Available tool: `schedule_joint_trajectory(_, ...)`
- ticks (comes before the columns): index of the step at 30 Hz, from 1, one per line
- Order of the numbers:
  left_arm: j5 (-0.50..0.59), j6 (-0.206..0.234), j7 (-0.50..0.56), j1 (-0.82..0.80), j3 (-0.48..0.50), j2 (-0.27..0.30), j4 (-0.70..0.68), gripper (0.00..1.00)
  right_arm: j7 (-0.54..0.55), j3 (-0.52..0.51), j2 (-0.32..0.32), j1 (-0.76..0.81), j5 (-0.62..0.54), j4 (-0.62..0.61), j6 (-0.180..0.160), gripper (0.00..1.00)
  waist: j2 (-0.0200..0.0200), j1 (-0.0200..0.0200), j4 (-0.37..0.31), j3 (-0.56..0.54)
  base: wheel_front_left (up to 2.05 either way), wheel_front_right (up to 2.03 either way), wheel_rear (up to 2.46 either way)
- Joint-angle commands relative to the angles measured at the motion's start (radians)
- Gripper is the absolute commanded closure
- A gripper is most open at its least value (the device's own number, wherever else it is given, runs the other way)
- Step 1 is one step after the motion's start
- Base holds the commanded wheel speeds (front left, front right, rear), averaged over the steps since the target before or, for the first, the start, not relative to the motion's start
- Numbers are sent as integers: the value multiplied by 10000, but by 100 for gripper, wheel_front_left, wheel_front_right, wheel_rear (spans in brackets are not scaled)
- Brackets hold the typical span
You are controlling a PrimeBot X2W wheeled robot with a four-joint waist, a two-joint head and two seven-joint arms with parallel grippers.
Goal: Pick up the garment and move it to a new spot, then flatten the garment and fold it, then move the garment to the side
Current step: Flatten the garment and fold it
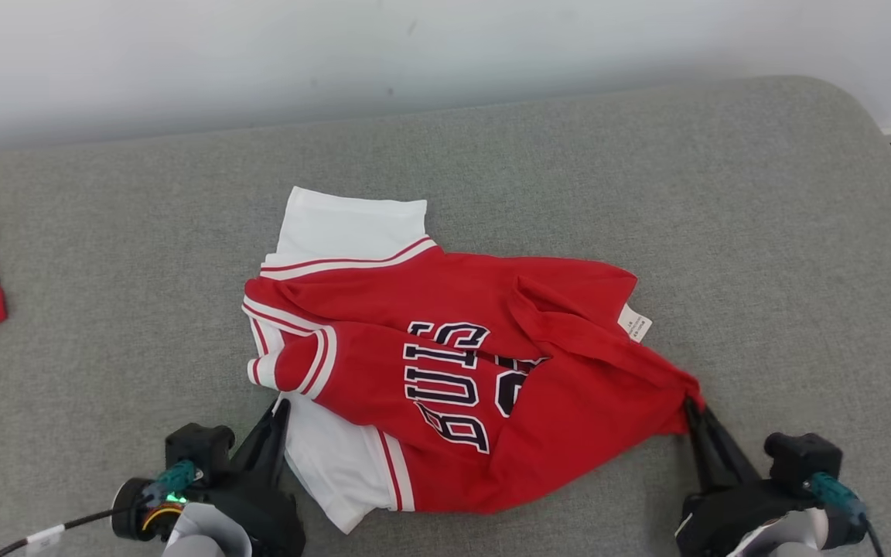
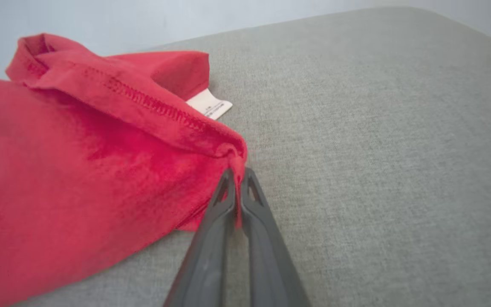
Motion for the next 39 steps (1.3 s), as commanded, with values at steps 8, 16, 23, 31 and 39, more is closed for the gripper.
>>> schedule_joint_trajectory(8,272,17,30,2259,1684,156,-2455,100,-11,98,-555,2030,728,-2717,-23,100,0,0,352,-475,0,0,0)
schedule_joint_trajectory(16,825,139,30,4803,3637,-397,-4870,100,-11,888,-1531,3629,2613,-4939,-23,100,0,0,615,-679,0,0,0)
schedule_joint_trajectory(23,1119,75,30,5446,4174,-722,-5773,100,-11,1782,-2296,3966,3887,-5247,-23,100,0,0,852,-812,0,0,0)
schedule_joint_trajectory(31,1106,10,34,4118,3969,-160,-6857,100,-11,3334,-2986,2472,5474,-6234,-22,100,0,0,844,-841,0,0,0)
schedule_joint_trajectory(39,296,2,1342,107,3136,1594,-7502,100,-11,3946,-4260,-828,6874,-6355,-22,100,0,0,658,-186,0,0,0)
